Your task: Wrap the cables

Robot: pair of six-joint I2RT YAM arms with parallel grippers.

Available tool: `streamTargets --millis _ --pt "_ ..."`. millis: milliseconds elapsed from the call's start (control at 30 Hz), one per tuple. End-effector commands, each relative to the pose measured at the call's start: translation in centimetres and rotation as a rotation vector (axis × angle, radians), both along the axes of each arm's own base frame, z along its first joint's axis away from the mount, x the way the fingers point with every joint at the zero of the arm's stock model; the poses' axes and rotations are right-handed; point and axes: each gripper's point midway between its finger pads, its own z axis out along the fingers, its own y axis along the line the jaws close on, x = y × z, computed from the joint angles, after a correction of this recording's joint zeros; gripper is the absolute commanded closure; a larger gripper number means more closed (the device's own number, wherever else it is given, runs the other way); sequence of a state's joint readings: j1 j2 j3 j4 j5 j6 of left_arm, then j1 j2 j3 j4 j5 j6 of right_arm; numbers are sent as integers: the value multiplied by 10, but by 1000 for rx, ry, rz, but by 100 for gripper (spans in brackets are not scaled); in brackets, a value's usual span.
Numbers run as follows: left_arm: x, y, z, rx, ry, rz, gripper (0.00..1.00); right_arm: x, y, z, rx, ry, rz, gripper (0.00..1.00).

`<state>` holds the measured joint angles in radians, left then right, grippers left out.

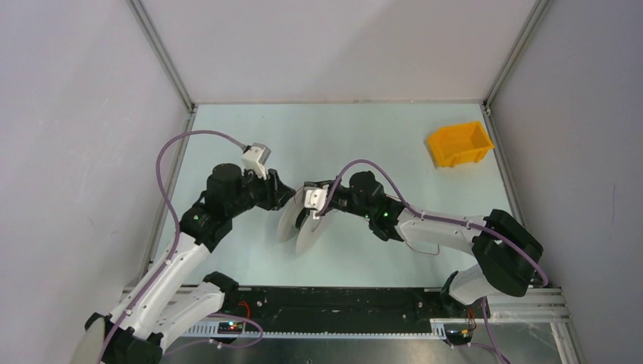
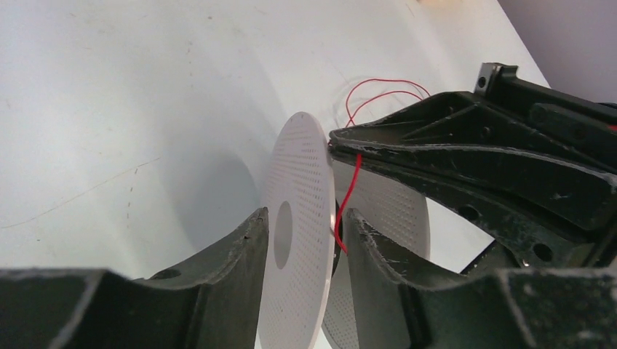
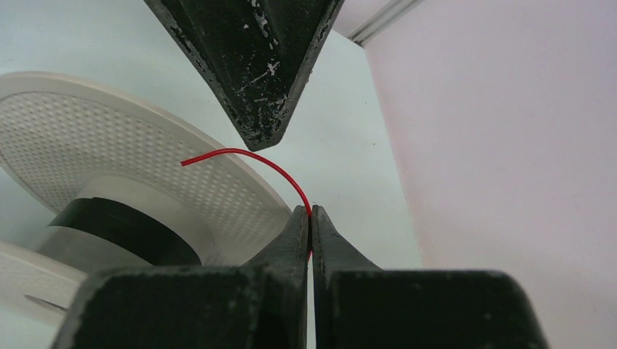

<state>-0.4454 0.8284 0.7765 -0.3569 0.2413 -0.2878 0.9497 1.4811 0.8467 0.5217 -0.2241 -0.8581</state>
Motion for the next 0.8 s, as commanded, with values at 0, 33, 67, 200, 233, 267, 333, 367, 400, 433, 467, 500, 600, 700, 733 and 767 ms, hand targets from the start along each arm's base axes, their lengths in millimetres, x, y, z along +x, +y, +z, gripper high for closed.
streamTargets --millis 0,33,67,200,233,267,333,367,400,433,467,500,600,700,733,767 --pt "-5 -8 10 -18 -41 -76 52 1 3 2 15 -22 -2 100" --pt "-6 -9 9 -20 -35 -86 52 1 3 0 10 -17 0 100" --pt "-7 -10 6 -20 -31 -92 52 1 3 0 10 -16 1 100" --pt "-9 -13 3 -31 -19 -108 52 -1 1 -1 17 -17 2 100" --pt "-10 -14 2 -33 -14 -114 52 -1 1 -3 15 -16 1 100" --pt "-10 -15 -2 -30 -4 -118 52 -1 1 -5 12 -14 1 100" --pt "-10 -15 -7 -25 7 -122 52 0 0 -7 9 -15 -4 100" --pt "-10 -14 -9 -21 10 -118 52 0 0 -8 8 -15 -4 100" --pt "-10 -14 -12 -15 16 -116 52 0 -1 -9 5 -15 -7 100" --pt "-9 -13 -14 -9 16 -109 53 1 -1 -10 4 -16 -10 100" --pt "-8 -12 -16 -4 18 -106 53 2 -1 -11 1 -15 -15 100" --pt "-7 -11 -17 1 17 -99 53 2 -2 -11 2 -16 -20 100" --pt "-7 -9 -18 8 13 -97 55 6 -2 -14 0 -15 -38 100" --pt "-9 -8 -15 7 0 -95 57 9 -2 -18 -4 -9 -53 100" --pt "-9 -7 -15 10 -5 -93 57 11 -3 -18 -2 -8 -64 100" --pt "-11 -6 -15 16 -10 -94 58 12 -3 -20 -3 -5 -68 100"
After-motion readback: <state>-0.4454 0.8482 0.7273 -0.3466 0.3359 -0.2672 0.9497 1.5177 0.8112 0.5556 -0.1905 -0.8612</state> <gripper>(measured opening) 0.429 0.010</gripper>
